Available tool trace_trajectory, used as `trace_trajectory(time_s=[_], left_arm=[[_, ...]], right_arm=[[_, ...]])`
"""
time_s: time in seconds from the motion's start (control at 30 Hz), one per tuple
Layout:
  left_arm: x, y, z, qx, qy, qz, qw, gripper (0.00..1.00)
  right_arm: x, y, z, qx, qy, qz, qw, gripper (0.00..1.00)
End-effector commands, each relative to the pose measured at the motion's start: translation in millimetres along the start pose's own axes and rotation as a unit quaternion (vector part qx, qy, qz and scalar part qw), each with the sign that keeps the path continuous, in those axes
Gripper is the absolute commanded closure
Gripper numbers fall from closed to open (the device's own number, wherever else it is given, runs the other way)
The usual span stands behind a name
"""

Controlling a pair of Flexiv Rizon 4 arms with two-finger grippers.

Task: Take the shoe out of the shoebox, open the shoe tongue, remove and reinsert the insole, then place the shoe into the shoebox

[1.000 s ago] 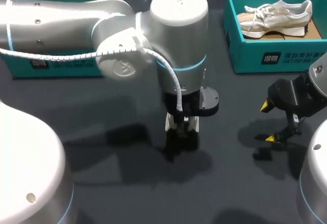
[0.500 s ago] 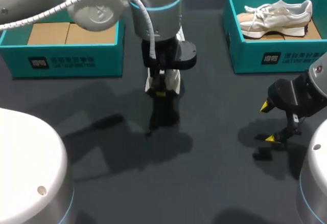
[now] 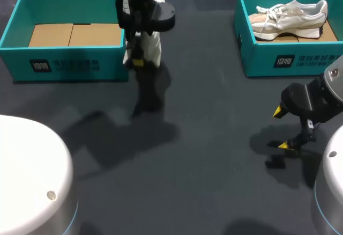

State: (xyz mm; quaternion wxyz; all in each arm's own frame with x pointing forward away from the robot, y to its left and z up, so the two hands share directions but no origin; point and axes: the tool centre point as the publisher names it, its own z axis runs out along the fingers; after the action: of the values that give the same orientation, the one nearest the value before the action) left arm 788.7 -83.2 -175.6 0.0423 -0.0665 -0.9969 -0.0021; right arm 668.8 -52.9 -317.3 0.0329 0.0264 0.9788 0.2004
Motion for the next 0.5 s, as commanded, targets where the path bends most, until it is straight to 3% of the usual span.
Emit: trace_trajectory(time_s=[0.03,0.5], left_arm=[[-9.7,18.4,-22.9,-0.016,0.013,0.007,1.0,1.0],[-9.7,18.4,-22.9,-0.016,0.013,0.007,1.0,1.0]], right_arm=[[1.3,0.3,0.0,0.001,-0.001,0.0,1.0,0.0],[1.3,0.3,0.0,0.001,-0.001,0.0,1.0,0.0]])
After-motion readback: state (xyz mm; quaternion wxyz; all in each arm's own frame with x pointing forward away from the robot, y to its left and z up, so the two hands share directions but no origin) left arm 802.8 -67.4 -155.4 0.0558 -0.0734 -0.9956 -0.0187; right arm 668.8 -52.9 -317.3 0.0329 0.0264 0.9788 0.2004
